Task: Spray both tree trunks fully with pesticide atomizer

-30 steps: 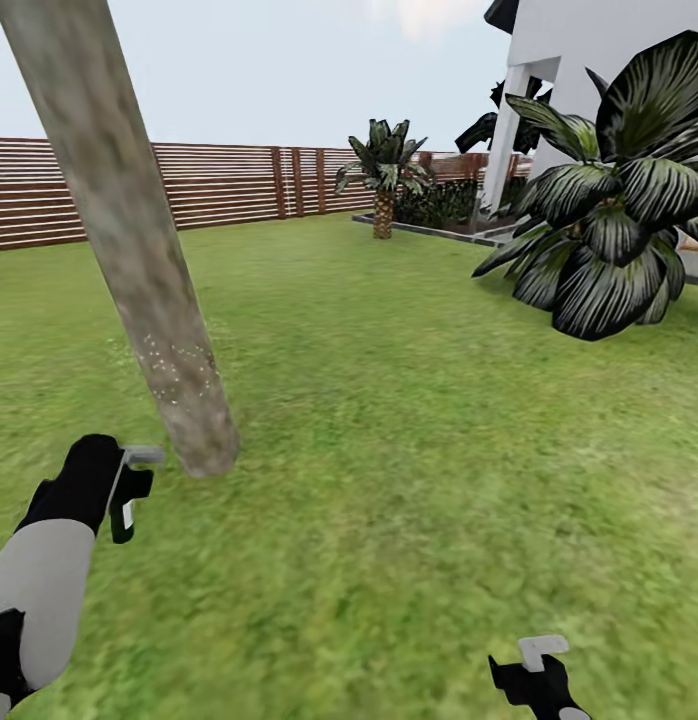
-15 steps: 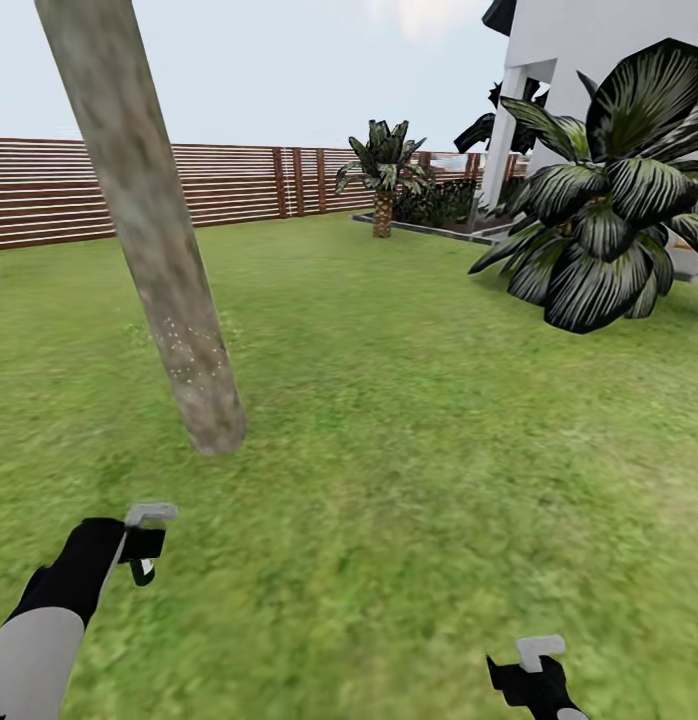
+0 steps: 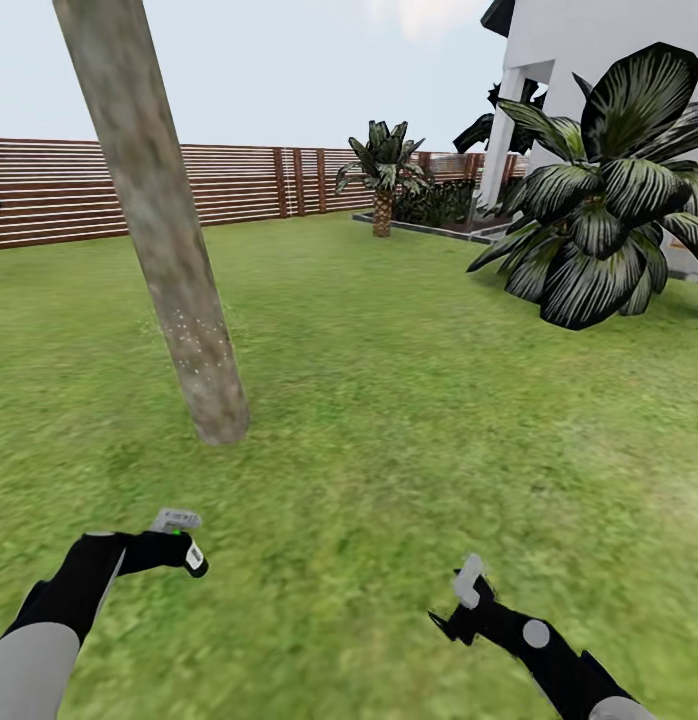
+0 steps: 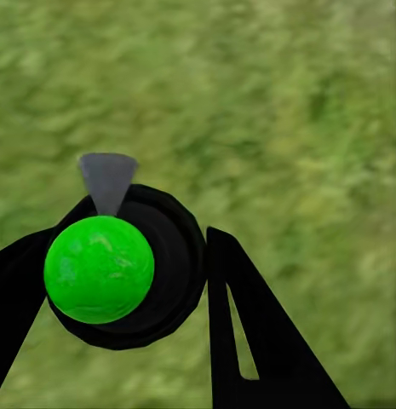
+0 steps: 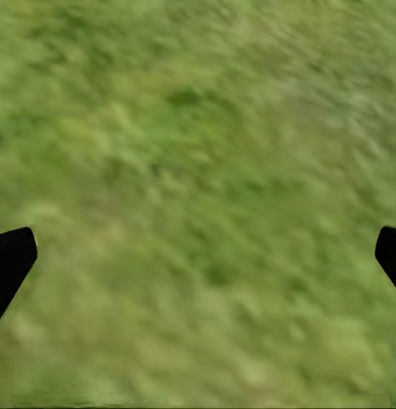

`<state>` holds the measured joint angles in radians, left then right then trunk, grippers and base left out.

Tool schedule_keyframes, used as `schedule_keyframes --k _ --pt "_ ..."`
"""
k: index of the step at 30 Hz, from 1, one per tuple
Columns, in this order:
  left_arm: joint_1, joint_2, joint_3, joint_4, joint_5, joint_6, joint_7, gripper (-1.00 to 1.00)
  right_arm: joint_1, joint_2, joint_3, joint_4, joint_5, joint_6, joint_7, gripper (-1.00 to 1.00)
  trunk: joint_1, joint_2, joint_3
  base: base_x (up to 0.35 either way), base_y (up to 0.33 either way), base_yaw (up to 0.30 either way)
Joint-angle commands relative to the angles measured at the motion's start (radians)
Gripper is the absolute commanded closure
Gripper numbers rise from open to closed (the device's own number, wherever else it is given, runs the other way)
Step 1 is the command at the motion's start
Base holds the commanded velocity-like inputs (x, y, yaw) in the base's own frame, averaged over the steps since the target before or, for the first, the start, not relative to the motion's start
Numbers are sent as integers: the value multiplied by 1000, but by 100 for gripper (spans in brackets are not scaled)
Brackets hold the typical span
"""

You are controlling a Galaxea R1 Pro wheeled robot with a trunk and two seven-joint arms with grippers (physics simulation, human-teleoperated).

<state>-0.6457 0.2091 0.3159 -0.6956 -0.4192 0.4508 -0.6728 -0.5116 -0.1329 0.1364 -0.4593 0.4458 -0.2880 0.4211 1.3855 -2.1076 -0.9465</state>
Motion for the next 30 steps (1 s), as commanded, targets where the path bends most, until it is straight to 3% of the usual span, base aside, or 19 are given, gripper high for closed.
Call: schedule_keyframes --k 1,4,5,9,12,13,14,16,17,21,26,30 --pt "0 -1 4 -1 -7 3 -9 100 -14 -1 2 -18 23 17 43 -100 0 0 -1 -1 0 0" --pt "0 -4 3 4 -7 1 -10 100 -61 2 4 -57 31 52 139 -100 0 0 -1 0 0 0" --pt "0 -4 0 10 -7 -5 -10 100 -71 3 4 -71 32 57 202 -100 0 0 -1 0 0 0" --pt "-1 0 -56 20 -7 -29 -10 100 -81 5 5 -136 33 73 326 -100 0 0 -1 0 0 0" --pt "-6 0 -162 23 -22 -39 -12 100 -83 13 8 -157 32 130 354 -100 0 0 -1 0 0 0" --pt "-7 0 -242 24 -39 -41 -14 100 -83 20 9 -160 32 146 373 -100 0 0 -1 0 0 0" --pt "-7 2 -328 25 -52 -43 -15 100 -83 26 9 -161 33 155 398 100 0 0 -1 0 0 0" --pt "-8 5 -429 26 -62 -44 -22 100 -84 31 8 -164 32 160 423 100 0 0 -1 0 0 0" --pt "-9 7 -457 26 -65 -44 -32 100 -84 32 8 -164 32 161 430 100 0 0 -1 0 0 0" --pt "-9 14 -487 28 -68 -57 -97 100 -84 44 9 -165 31 161 437 100 0 0 -1 0 0 0" --pt "-12 9 -533 28 -69 -105 -199 100 -86 130 12 -175 34 159 439 100 0 0 -1 0 0 0" --pt "-11 0 -578 28 -66 -137 -223 100 -87 168 16 -197 34 159 443 100 0 0 -1 0 0 0"
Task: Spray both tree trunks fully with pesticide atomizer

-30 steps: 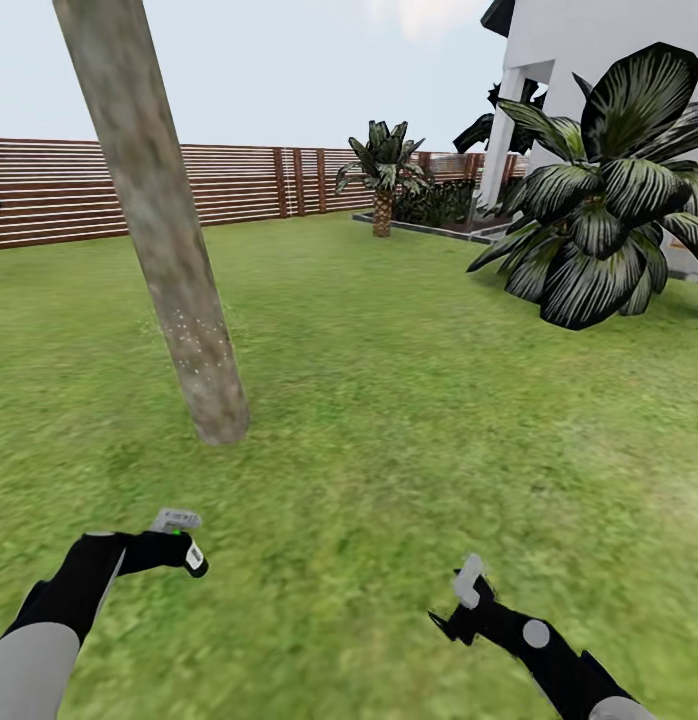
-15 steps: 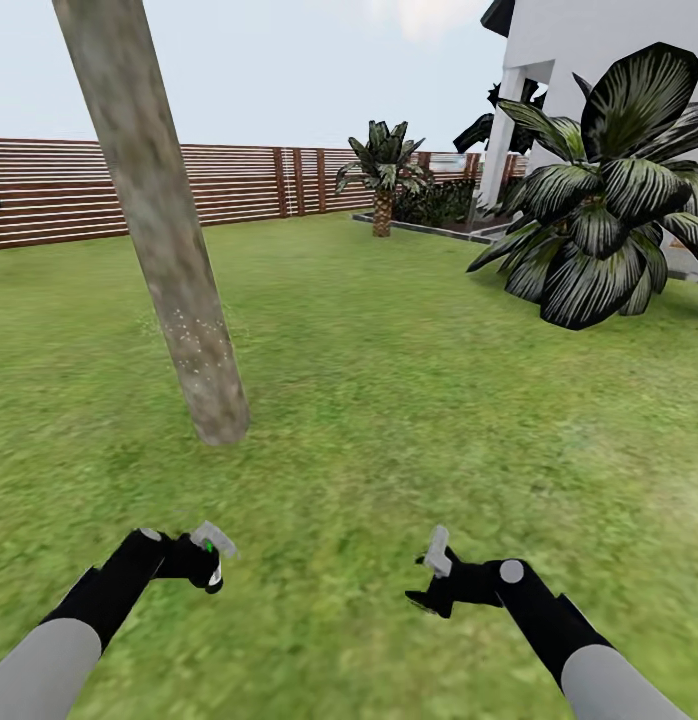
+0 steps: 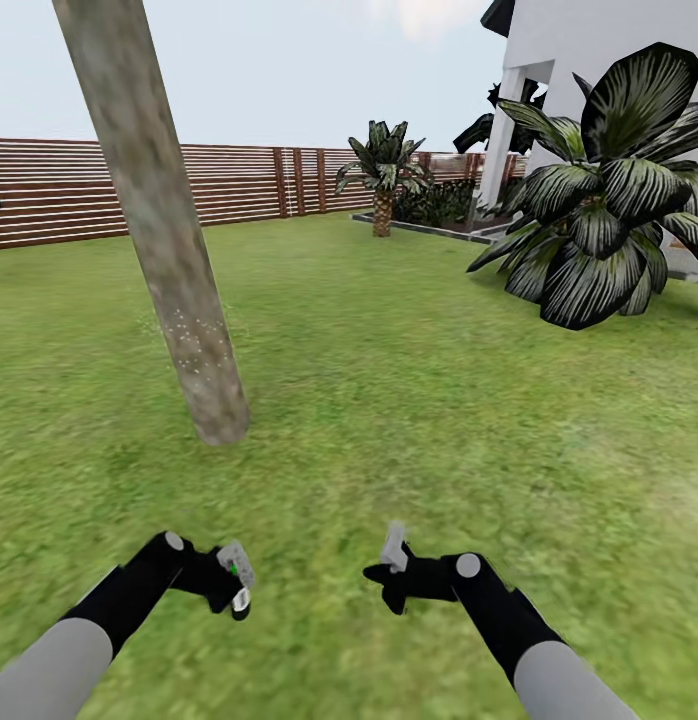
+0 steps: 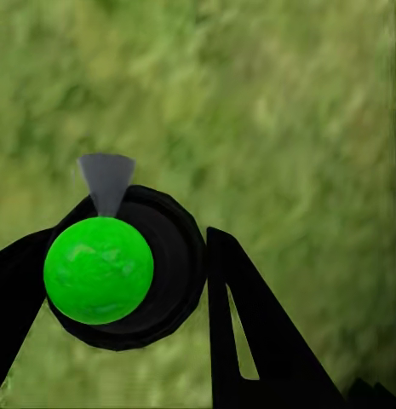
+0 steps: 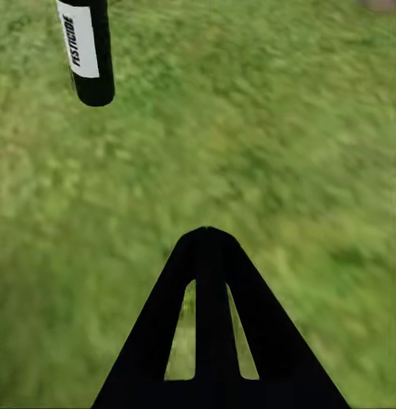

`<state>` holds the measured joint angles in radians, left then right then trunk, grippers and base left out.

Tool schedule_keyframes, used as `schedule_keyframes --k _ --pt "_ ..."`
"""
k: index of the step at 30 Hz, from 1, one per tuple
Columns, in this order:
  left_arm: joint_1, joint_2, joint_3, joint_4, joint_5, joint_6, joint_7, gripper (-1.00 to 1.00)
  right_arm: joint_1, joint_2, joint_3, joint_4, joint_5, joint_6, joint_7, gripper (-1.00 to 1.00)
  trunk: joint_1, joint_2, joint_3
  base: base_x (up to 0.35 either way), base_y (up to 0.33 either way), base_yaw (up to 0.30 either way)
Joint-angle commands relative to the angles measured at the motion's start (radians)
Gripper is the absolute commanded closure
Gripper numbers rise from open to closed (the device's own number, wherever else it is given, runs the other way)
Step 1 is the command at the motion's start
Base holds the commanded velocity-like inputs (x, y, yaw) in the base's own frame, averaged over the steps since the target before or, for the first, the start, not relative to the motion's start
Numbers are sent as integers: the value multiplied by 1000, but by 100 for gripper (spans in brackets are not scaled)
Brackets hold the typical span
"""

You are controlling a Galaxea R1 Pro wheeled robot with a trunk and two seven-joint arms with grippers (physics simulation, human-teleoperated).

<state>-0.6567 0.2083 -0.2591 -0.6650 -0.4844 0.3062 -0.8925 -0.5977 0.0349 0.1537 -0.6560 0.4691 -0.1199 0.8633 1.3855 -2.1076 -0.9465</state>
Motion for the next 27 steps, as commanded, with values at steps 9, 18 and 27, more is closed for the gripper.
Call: schedule_keyframes --k 9,18,27 --pt "-1 -32 -17 -2 1 -52 -37 100 -1 35 65 -33 8 -9 45 100 0 0 -1 0 0 0" --pt "0 -68 -105 -4 2 -54 -43 100 -1 49 66 -36 8 -9 45 100 0 0 -1 0 0 0" --pt "-1 -95 -112 -5 3 -53 -42 100 -1 70 66 -46 8 -8 45 100 0 0 -1 0 0 0"
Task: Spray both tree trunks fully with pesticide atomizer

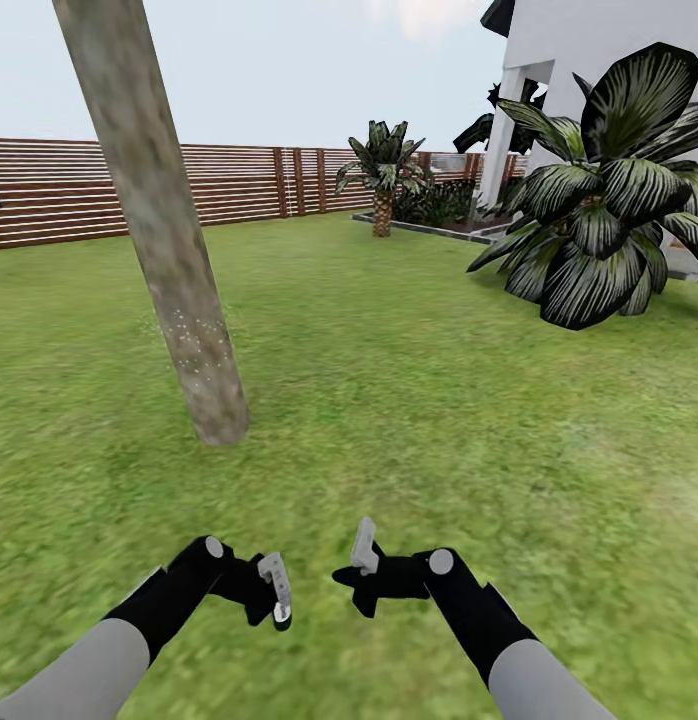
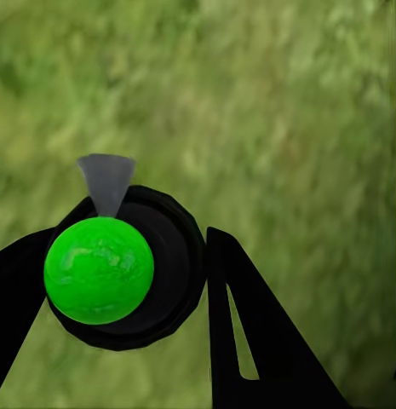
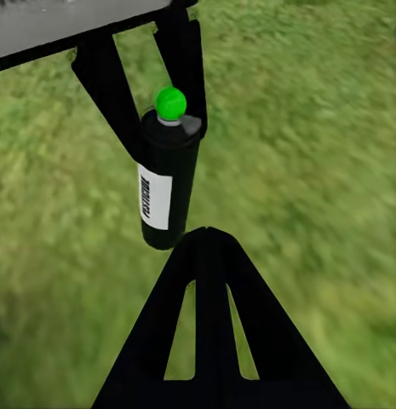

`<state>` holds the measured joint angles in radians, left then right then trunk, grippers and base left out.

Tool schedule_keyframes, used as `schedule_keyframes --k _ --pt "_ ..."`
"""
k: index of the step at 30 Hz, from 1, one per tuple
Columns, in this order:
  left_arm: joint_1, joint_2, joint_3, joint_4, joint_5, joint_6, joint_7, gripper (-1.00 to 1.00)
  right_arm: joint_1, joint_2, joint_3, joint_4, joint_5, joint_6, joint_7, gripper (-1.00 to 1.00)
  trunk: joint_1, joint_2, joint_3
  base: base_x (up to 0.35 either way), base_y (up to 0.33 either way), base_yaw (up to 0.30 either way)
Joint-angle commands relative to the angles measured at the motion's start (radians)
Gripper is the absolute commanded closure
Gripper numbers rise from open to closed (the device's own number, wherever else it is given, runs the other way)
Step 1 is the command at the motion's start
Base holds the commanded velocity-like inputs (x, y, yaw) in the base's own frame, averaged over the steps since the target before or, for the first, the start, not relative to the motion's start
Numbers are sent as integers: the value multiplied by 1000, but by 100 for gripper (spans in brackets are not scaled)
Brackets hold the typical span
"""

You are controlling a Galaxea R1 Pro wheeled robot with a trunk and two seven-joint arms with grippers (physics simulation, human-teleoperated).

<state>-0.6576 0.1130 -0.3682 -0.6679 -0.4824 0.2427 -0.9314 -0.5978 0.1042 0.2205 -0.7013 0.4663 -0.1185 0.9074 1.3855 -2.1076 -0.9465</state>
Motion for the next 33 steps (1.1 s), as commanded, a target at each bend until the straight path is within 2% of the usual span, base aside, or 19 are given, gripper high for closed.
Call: schedule_keyframes --k 1,7,9,12,16,20,24,33 --pt "-1 -2 -3 -2 1 10 -4 100 0 3 -1 -2 11 -9 1 100 0 0 -1 0 0 0" --pt "0 -7 -4 -2 3 8 -5 100 0 6 -1 -3 11 -9 1 100 0 0 -1 0 0 0" --pt "-2 -7 -3 -2 4 -19 -6 100 0 6 -1 -3 11 -9 1 100 0 0 -1 0 0 0" --pt "-7 -7 -3 -1 5 -71 -60 100 0 6 -1 -2 11 -9 1 100 0 0 -1 0 0 0" --pt "-8 -8 -2 -1 5 -81 -98 100 0 6 -1 -1 11 -9 1 100 0 0 -1 0 0 0" --pt "-8 -15 -2 -1 4 -81 -102 100 0 6 -1 -1 11 -9 1 100 0 0 -1 0 0 0" --pt "-8 -34 -1 0 -2 -79 -100 100 0 6 -1 -2 11 -9 1 100 0 0 -1 0 0 0" --pt "-7 -51 0 1 -3 -79 -94 100 0 6 -1 -2 11 -9 1 100 0 0 -1 0 0 0"
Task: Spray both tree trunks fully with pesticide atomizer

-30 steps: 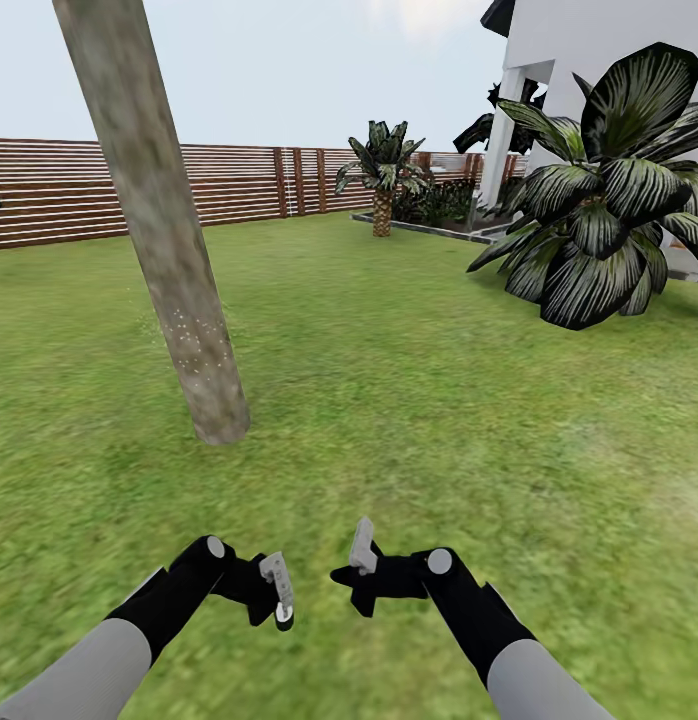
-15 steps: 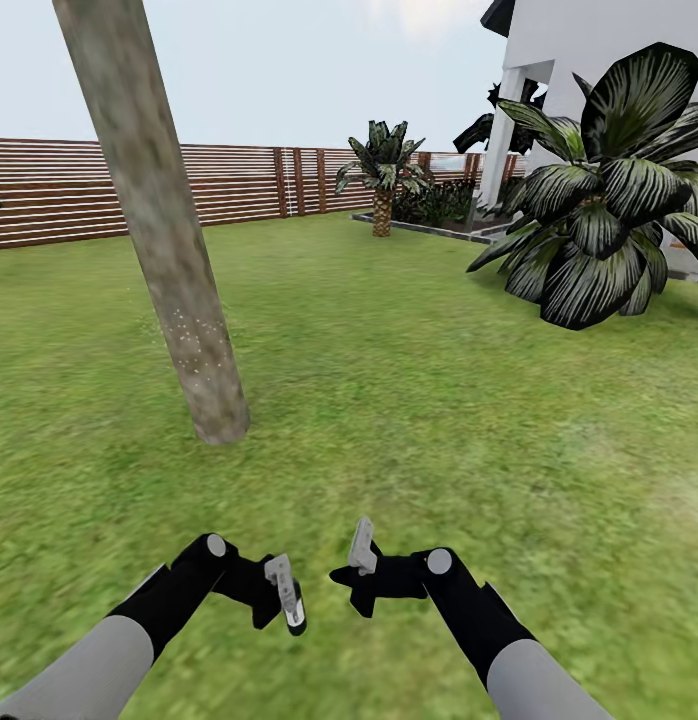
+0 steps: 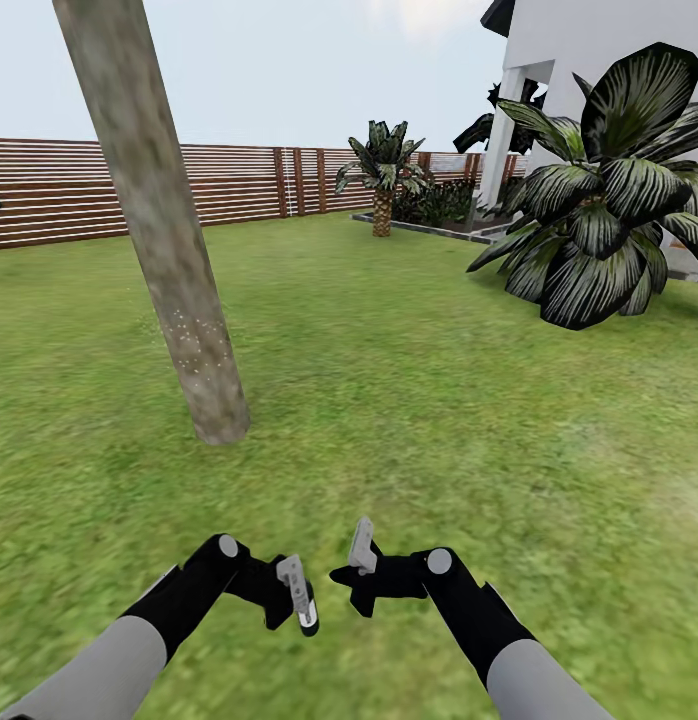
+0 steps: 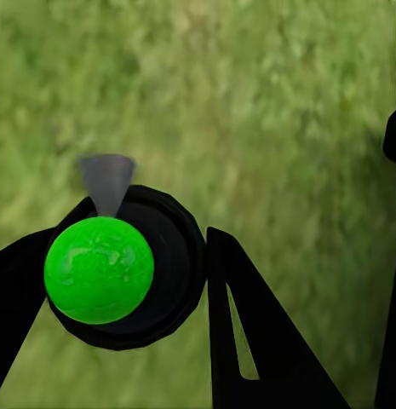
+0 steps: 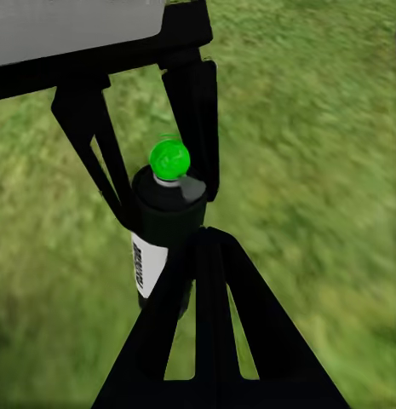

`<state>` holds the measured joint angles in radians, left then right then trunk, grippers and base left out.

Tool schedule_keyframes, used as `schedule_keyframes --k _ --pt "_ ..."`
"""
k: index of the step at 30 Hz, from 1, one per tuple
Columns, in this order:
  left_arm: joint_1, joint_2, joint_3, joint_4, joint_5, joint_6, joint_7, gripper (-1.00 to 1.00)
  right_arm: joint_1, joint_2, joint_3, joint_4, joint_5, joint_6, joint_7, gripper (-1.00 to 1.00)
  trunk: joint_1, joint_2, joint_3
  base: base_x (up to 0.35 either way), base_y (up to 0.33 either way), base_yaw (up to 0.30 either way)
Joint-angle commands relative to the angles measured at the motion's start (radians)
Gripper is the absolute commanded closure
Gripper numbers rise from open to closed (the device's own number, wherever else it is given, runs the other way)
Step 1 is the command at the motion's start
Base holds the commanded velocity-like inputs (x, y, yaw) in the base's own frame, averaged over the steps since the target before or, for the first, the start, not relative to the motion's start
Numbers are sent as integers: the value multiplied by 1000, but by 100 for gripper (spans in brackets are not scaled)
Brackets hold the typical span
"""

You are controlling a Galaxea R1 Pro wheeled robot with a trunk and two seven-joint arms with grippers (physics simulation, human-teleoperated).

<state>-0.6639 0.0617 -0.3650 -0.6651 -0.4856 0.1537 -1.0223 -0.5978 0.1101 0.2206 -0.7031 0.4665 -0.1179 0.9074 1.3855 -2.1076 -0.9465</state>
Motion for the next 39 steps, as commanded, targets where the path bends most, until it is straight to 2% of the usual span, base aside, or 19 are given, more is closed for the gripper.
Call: schedule_keyframes --k 1,27,39 --pt "0 -3 -3 -2 0 10 -2 100 0 0 -1 -1 11 -9 1 100 0 0 -1 0 0 0" --pt "1 -45 -2 -2 2 10 1 100 0 1 -1 1 11 -9 1 100 0 0 -1 0 0 0" --pt "1 -54 0 -4 8 10 1 100 0 0 -1 1 11 -9 1 100 0 0 -1 0 0 0"
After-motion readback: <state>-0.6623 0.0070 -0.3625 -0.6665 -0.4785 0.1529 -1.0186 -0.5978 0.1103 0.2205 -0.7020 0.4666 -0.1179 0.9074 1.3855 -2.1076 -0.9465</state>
